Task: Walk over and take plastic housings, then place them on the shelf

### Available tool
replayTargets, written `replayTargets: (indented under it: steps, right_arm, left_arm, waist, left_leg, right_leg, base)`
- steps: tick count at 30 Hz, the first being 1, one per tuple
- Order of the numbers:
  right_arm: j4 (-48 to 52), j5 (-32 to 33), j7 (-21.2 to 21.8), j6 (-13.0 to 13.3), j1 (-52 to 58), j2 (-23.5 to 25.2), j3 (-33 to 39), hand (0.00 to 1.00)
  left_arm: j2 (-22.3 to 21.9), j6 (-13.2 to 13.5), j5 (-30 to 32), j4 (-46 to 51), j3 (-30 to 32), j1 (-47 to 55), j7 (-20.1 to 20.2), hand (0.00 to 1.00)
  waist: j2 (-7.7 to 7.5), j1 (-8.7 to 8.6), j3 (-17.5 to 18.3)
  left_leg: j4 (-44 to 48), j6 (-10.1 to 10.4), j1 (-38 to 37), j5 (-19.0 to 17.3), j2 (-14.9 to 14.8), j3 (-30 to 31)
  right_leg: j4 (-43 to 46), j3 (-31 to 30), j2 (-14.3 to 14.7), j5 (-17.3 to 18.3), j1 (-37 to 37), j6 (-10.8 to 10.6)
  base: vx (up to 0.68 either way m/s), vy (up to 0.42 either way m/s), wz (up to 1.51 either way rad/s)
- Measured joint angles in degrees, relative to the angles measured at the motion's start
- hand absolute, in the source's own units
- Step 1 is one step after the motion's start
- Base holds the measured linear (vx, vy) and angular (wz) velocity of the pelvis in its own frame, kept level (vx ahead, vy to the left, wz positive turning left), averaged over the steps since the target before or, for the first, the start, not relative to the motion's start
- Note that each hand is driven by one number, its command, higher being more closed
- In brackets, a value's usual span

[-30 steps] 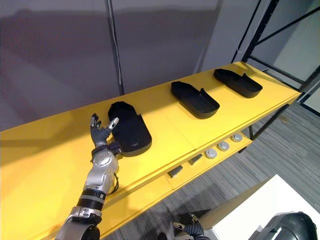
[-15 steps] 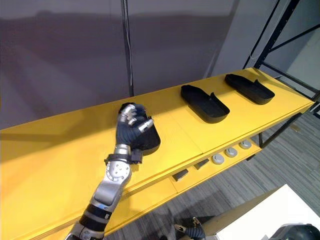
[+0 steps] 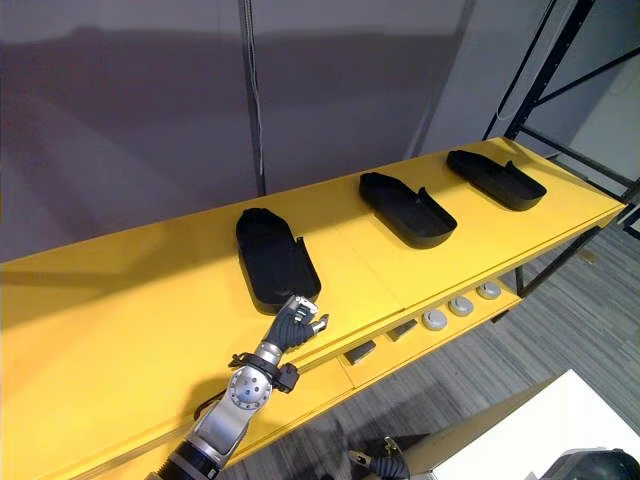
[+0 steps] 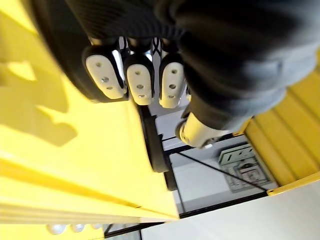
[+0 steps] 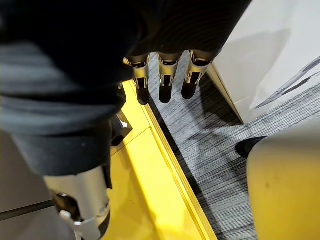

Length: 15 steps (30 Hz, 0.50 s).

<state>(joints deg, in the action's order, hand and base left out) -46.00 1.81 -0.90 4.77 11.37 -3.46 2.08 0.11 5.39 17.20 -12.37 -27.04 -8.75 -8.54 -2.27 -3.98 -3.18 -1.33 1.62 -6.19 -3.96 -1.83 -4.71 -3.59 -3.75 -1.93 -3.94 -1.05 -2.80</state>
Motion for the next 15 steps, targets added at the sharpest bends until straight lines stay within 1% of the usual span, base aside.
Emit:
replayTargets:
  steps: [5,6,11,13,15]
  right_arm:
    - [-0.49,-0.06,0.0,0.02,-0.39,-0.08,0.0,0.0]
    - [-0.76,-0.08,0.0,0.02,-0.66,-0.08,-0.02,0.0]
    - [-0.86,-0.1,0.0,0.05,-0.85,-0.15,-0.02,0.0]
    - [-0.91,-0.13,0.0,0.06,-1.11,-0.17,-0.03,0.0]
    - [-0.91,-0.13,0.0,0.06,-1.22,-0.21,-0.05,0.0]
  left_arm:
    - [1.05,-0.06,1.27,-4.55,0.45,-0.58,-0.06,1.0]
    - [1.24,-0.12,2.17,-5.34,0.84,-0.68,-0.07,1.0]
    - [1.26,-0.1,2.36,-8.58,1.18,-3.87,-0.61,1.0]
    - [1.22,-0.31,2.48,-9.86,2.1,-5.17,-1.08,1.0]
    - [0.97,-0.35,2.79,-10.88,3.03,-6.04,-1.21,1.0]
  waist:
    - [0.04,-0.3,0.02]
    - [0.04,-0.66,0.02]
    - [0.05,-1.25,0.0]
    - [0.07,-1.82,-0.05]
    - [0.04,-2.02,-0.22]
  left_leg:
    - [-0.02,0.0,0.01,0.0,-0.2,0.0]
    - [-0.05,0.0,0.05,0.0,-0.19,-0.04]
    - [-0.07,0.01,0.18,0.0,-0.16,-0.17]
    - [-0.07,0.02,0.18,-0.01,-0.16,-0.27]
    - [-0.07,0.03,0.16,-0.02,-0.16,-0.43]
  right_leg:
    - [-0.37,-0.02,0.24,-0.13,0.02,0.11]
    - [-0.72,-0.06,0.24,-0.33,-0.05,0.15]
    - [-1.23,-0.24,0.24,-0.75,-0.06,0.1]
    - [-1.26,-0.27,0.25,-0.82,0.0,0.08]
    - [-1.28,-0.33,0.27,-0.87,0.03,0.07]
  base:
    - [0.0,0.0,0.0]
    - [0.01,-0.003,-0.04]
    - [0.0,0.0,-0.02]
    - [0.0,-0.002,-0.02]
    - [0.0,-0.004,-0.04]
